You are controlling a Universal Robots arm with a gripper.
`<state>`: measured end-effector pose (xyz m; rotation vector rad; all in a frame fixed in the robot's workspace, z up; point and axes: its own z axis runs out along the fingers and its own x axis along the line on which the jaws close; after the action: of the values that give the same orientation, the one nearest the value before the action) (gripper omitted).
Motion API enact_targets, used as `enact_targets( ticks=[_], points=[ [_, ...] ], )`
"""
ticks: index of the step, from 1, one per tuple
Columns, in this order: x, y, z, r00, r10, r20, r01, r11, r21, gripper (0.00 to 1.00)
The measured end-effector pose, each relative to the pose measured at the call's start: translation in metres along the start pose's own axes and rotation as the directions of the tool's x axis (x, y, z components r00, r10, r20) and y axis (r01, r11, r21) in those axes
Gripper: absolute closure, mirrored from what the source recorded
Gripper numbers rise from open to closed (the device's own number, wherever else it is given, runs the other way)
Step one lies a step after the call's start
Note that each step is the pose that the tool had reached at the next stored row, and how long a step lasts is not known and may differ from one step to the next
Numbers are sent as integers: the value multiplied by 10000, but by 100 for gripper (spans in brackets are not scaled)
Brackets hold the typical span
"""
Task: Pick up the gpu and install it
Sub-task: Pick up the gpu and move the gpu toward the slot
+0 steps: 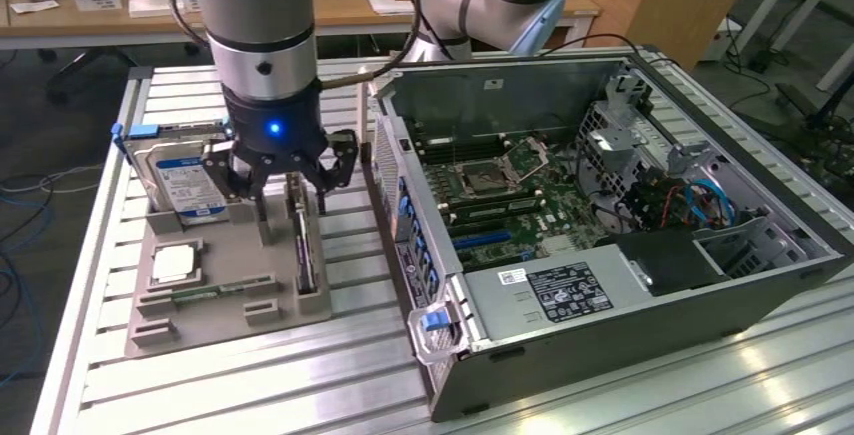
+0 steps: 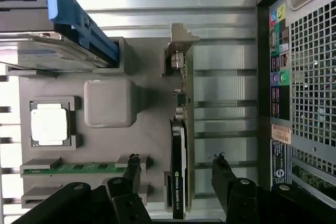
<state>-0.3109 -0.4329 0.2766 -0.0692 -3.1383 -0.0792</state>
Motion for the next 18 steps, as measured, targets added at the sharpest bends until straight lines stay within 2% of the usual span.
enact_targets(
  ticks=[8, 13, 18],
  points=[
    [-49, -24, 200, 10000, 1, 1, -1, 10000, 0, 34],
    [-47, 16, 293, 10000, 0, 2, 0, 10000, -1, 34],
    [-47, 14, 384, 10000, -31, 0, 31, 10000, -2, 34]
  ],
)
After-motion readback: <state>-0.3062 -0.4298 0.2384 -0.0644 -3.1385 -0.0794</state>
